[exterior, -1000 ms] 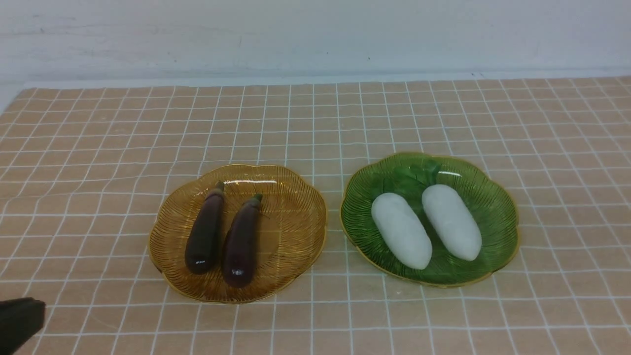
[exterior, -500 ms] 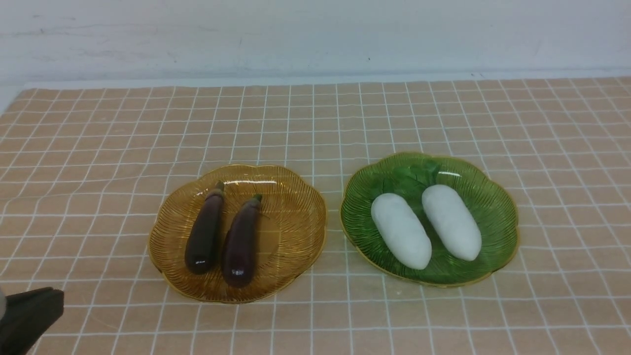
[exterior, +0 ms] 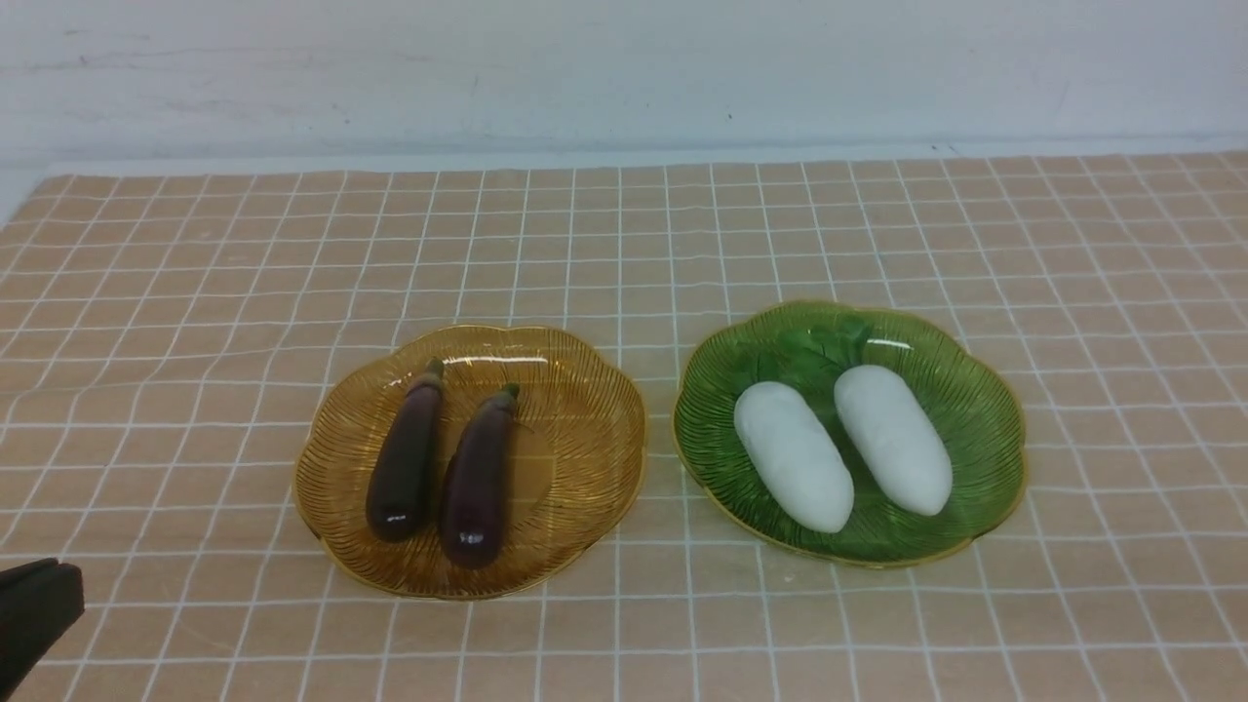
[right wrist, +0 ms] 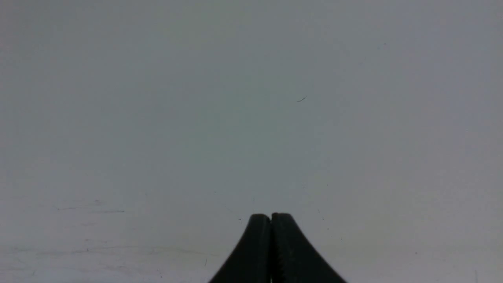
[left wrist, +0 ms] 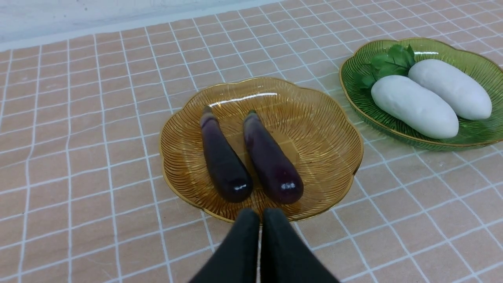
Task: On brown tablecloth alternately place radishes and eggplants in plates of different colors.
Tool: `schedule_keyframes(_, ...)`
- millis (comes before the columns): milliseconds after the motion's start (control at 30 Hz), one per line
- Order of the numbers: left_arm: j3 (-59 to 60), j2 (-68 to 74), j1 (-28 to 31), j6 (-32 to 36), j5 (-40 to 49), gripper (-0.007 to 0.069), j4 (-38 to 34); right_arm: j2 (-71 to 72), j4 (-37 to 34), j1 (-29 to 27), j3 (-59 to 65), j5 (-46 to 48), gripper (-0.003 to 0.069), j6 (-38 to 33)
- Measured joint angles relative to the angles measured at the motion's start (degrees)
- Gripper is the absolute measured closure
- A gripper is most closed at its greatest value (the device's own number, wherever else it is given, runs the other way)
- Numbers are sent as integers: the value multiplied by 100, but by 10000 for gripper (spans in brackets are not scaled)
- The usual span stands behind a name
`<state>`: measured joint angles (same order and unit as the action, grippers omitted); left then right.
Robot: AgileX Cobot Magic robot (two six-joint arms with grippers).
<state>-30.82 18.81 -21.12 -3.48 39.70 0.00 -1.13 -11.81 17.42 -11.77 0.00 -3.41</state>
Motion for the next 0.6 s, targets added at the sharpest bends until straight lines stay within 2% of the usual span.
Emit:
schedule_keyframes(267,7,0,0,66,-33,628,35,0,0,0,0,72,671,28)
schedule_keyframes(467,343,-162,93,224,-720,628,54,0,0,0,0,343,671,29)
schedule_keyframes(600,1106,-720,715,298,-1527,628,41,0,0,0,0,476,671,29)
